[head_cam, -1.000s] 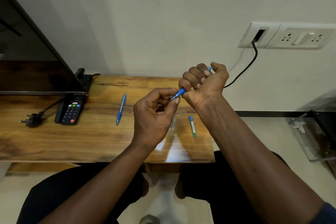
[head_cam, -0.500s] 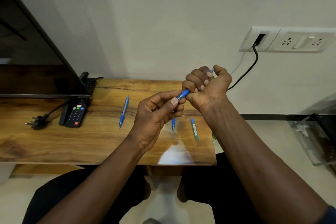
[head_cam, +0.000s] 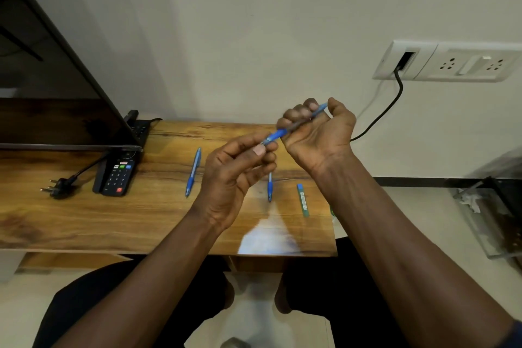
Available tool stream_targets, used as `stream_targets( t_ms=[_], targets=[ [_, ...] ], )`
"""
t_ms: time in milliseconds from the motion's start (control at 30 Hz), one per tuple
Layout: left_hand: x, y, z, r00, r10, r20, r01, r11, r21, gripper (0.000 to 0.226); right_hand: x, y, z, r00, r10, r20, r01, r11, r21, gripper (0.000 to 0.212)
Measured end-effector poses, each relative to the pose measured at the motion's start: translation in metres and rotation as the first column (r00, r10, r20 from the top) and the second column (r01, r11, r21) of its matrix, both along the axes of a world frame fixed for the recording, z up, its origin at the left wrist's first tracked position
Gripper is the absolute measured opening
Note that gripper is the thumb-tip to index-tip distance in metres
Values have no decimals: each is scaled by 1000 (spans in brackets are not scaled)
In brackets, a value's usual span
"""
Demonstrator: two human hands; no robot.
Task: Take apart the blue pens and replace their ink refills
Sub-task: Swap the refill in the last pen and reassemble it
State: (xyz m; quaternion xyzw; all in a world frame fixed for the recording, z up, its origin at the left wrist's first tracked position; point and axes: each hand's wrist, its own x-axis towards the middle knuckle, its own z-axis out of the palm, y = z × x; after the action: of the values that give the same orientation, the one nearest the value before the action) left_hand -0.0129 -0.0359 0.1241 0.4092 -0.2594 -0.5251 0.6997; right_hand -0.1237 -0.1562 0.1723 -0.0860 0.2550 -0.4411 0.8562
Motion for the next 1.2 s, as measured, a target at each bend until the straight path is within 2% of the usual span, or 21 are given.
stream_targets(
  t_ms=[133, 200, 367, 533, 633, 700, 767, 800, 867, 933, 1000, 1067, 1133, 1200],
  targets=[
    [23, 0, 11, 971, 218, -95, -220, 975, -14, 24, 10, 12, 0, 964, 188, -189, -208, 974, -92, 45],
    [37, 1, 14, 946, 290, -144, -292, 956, 3, 22, 17, 21, -3, 932, 227, -284, -271, 954, -125, 47],
    [49, 4, 8, 907, 361, -218, -346, 932, 103, 10, 32, 45, -15, 912, 251, -324, -304, 944, -126, 42],
    [51, 11, -2, 920, 355, -169, -332, 932, 147, 11, 38, 69, -28, 887, 315, -337, -358, 931, -71, 29],
    [56, 18, -6, 899, 433, -69, -416, 892, 177, 8, 35, 79, -41, 779, 347, -521, -469, 875, -119, 32],
    [62, 22, -8, 869, 492, 45, -491, 851, 187, 8, 34, 87, -51, 639, 241, -730, -550, 807, -214, 32],
    [71, 28, -10, 846, 515, 140, -534, 820, 207, 8, 32, 95, -62, 449, -11, -894, -674, 653, -346, 26],
    [76, 31, -12, 844, 513, 159, -536, 812, 230, 9, 30, 98, -69, 350, -165, -922, -763, 521, -382, 23],
    [83, 36, -17, 860, 483, 166, -511, 807, 296, 14, 26, 101, -84, 198, -400, -895, -916, 250, -314, 24],
    [86, 40, -23, 880, 437, 188, -476, 802, 362, 18, 24, 101, -98, 120, -517, -847, -980, 73, -183, 39],
    [86, 41, -31, 886, 400, 236, -464, 791, 399, 19, 22, 101, -109, 87, -563, -822, -995, -4, -102, 46],
    [86, 38, -41, 850, 357, 389, -504, 765, 400, 15, 22, 99, -118, 69, -594, -801, -997, -20, -71, 51],
    [86, 32, -53, 724, 276, 633, -584, 734, 348, 16, 22, 94, -127, 52, -634, -772, -998, -18, -53, 54],
    [87, 27, -63, 538, 157, 828, -639, 716, 279, 16, 20, 89, -134, 48, -680, -732, -999, -42, -27, 56]
  ],
)
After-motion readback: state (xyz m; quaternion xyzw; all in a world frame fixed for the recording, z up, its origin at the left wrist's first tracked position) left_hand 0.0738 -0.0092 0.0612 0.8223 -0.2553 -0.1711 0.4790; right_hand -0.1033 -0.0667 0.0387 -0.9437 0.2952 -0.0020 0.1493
